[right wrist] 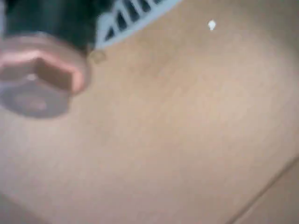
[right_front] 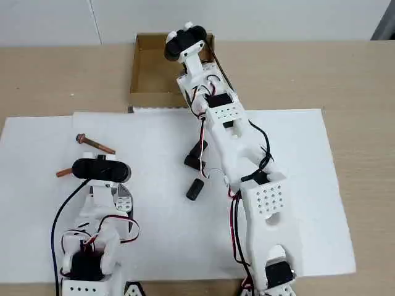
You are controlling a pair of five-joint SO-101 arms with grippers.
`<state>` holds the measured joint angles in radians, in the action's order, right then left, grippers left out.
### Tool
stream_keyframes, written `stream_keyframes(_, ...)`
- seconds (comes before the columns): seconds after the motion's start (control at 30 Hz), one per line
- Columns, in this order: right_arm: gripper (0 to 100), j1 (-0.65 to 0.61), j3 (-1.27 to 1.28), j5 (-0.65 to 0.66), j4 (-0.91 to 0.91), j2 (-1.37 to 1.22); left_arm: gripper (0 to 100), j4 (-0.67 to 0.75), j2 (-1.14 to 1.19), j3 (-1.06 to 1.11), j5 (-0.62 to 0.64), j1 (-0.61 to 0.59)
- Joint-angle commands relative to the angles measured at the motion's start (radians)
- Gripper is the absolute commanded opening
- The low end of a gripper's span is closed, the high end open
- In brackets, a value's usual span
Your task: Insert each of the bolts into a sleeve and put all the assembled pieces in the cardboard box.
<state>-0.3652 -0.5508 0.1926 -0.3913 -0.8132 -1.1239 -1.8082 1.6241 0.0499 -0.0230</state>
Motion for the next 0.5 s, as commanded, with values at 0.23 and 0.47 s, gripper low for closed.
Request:
stream_keyframes(0.23, 11.9, 0.008, -0.086, 0.012, -0.056, 0.036, 0, 0.023, -0.009, -0.005, -0.009, -0.003)
stream_keyframes(0.47, 8.0, 0.007, -0.086, 0.008, -0.217, 0.157, 0, 0.023, -0.009, -0.005, -0.005, -0.005)
